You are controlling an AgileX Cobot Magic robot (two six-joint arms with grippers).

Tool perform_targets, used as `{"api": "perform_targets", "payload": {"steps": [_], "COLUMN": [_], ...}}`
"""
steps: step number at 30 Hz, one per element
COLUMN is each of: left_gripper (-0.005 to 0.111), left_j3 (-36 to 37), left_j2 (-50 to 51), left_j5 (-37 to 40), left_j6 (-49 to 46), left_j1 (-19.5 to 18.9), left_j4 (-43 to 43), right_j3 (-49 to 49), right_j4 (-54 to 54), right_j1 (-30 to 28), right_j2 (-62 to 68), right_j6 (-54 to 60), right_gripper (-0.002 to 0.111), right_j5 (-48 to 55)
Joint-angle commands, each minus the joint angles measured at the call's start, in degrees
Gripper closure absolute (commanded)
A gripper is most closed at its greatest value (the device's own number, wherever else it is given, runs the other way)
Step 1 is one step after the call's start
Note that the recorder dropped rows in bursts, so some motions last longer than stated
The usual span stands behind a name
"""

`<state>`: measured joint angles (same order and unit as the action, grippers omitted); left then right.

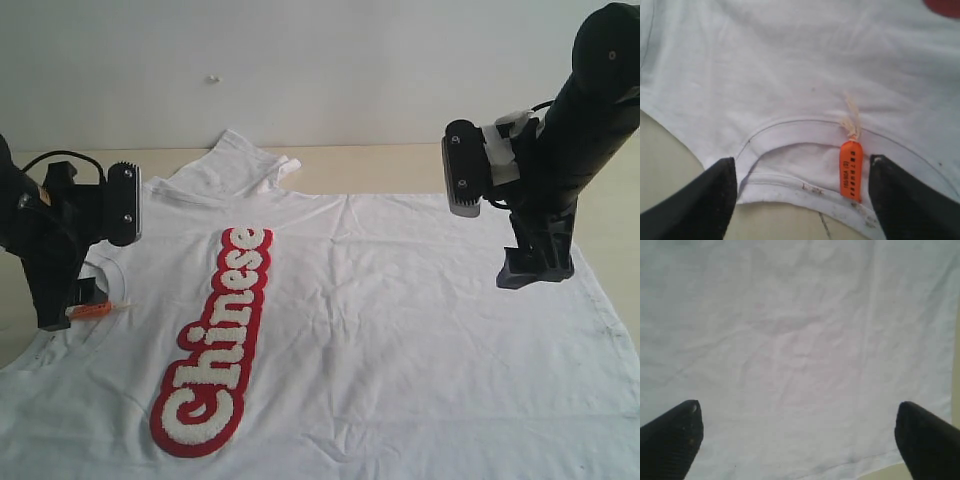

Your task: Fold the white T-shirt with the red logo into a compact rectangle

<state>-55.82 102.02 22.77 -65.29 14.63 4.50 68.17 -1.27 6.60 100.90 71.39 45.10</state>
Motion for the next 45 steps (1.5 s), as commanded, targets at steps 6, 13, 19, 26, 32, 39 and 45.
{"api": "perform_targets", "payload": {"steps": [6,13,19,26,32,39,45], "left_gripper": [0.002,0.002,0.002,0.002,0.002,0.002,0.002], "left_j3": [-0.5,-1.7,-6.3,-6.3,-6.3,-6.3,-6.3], "left_j2": [-0.1,-0.2,-0.1,3.1,5.3,5.3,5.3], "left_j5": [-2.4,10.0,21.7,21.0,20.3,19.3,16.6], "left_j6": [0.8,1.5,-7.9,-14.9,-18.6,-21.6,-23.3], "left_j1": [0.3,0.3,-0.4,-0.8,-2.1,-5.0,-5.0], "left_j4": [-0.5,-1.2,-3.8,-5.4,-5.4,-5.7,-7.1], "right_j3": [0.3,0.3,2.1,3.2,3.2,3.2,3.2], "right_j4": [-0.3,-0.7,4.7,4.5,4.3,3.8,1.8], "right_j1": [0.1,0.1,-0.3,-0.4,-1.3,-4.1,-3.9], "right_j2": [0.1,0.0,2.5,5.8,8.4,8.5,7.3], "right_j6": [0.0,-14.8,-10.1,-8.5,-8.5,-7.2,-8.7], "right_gripper": [0.003,0.003,0.003,0.003,0.003,0.003,0.003], "right_j5": [-3.1,-3.1,9.9,13.9,13.9,11.0,9.1]}}
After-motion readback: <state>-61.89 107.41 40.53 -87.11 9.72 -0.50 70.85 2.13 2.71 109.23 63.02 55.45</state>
